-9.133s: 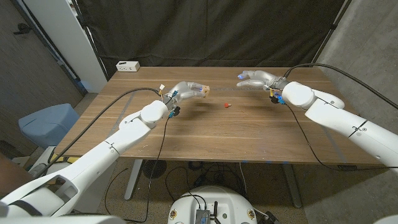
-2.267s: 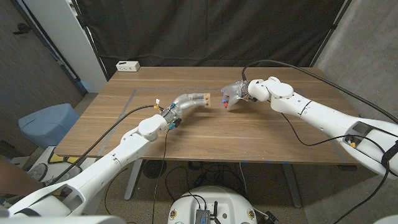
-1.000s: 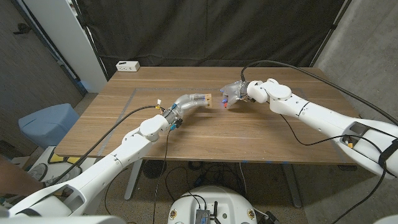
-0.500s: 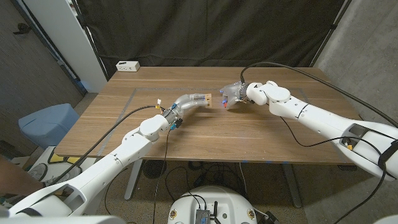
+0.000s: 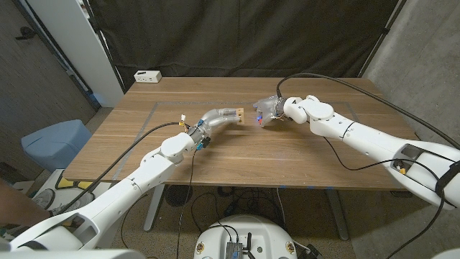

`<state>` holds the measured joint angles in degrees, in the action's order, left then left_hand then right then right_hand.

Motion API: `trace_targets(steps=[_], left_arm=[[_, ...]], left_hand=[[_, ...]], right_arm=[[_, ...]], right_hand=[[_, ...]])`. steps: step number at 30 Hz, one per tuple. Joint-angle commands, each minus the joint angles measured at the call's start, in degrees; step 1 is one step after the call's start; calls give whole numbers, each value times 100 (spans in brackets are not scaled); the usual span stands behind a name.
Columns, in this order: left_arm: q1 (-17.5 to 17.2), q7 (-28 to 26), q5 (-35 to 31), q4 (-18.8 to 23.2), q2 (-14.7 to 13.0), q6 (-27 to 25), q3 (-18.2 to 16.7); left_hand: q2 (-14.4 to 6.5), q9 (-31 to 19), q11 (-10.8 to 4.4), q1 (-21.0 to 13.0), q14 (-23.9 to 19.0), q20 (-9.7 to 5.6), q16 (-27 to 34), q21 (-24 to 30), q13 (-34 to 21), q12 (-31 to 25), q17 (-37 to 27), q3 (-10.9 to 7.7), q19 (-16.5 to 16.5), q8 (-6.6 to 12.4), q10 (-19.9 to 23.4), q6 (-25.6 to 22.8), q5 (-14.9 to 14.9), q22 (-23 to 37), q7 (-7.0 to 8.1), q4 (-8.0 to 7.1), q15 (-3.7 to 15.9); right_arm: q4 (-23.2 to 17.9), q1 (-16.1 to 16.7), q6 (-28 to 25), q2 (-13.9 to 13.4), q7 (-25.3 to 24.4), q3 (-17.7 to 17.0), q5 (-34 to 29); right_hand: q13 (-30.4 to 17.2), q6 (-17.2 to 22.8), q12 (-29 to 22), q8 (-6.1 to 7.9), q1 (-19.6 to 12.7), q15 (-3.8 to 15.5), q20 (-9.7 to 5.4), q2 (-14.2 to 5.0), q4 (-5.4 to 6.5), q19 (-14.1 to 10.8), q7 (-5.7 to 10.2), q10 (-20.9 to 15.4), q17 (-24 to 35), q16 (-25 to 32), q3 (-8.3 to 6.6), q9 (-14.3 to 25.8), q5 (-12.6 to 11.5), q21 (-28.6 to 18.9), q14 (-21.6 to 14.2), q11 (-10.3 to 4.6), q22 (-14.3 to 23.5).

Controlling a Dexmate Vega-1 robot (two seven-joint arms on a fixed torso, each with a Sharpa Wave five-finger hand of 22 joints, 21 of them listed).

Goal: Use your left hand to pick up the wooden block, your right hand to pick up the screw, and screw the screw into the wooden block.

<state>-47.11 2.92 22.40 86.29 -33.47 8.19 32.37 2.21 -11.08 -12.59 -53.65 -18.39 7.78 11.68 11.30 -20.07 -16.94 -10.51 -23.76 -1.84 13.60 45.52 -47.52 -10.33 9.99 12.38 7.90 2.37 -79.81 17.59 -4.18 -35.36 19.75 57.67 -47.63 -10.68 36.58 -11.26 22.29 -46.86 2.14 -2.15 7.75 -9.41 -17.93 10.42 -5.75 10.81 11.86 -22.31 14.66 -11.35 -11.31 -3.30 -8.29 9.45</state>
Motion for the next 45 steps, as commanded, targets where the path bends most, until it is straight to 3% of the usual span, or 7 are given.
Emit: trace_targets(steps=[1,17,45], left_arm=[[34,77,34,-105,22,81,-2],[38,69,47,-92,16,34,-5],[91,95,38,-143,54,36,24]], left_hand=[[-61,-10,-1,1,-19,-20,6,4,-30,4,-18,12,-21,27,78,-52,-17,24,7,6,359],[-81,-11,0,12,-21,-20,6,3,-37,17,-18,23,-20,20,84,-63,-21,24,7,3,354],[-113,-12,-1,27,-22,-21,4,4,-50,38,-17,42,-24,2,96,-67,-28,24,8,2,346]], right_arm=[[39,-18,-56,26,-81,50,-114],[75,-16,-108,51,-107,76,-151],[60,75,-114,8,-365,61,-205]], right_hand=[[-18,77,-32,45,-80,244,-13,0,-12,-60,0,-44,8,33,-72,28,-48,4,-48,-24,20],[-20,161,-30,120,-160,273,-29,12,-24,-97,-2,-120,10,30,-104,59,-63,10,-97,-41,19],[-25,622,-38,446,-261,337,-99,38,-8,-236,-29,-333,20,36,-146,175,-77,3,-233,-74,19]])
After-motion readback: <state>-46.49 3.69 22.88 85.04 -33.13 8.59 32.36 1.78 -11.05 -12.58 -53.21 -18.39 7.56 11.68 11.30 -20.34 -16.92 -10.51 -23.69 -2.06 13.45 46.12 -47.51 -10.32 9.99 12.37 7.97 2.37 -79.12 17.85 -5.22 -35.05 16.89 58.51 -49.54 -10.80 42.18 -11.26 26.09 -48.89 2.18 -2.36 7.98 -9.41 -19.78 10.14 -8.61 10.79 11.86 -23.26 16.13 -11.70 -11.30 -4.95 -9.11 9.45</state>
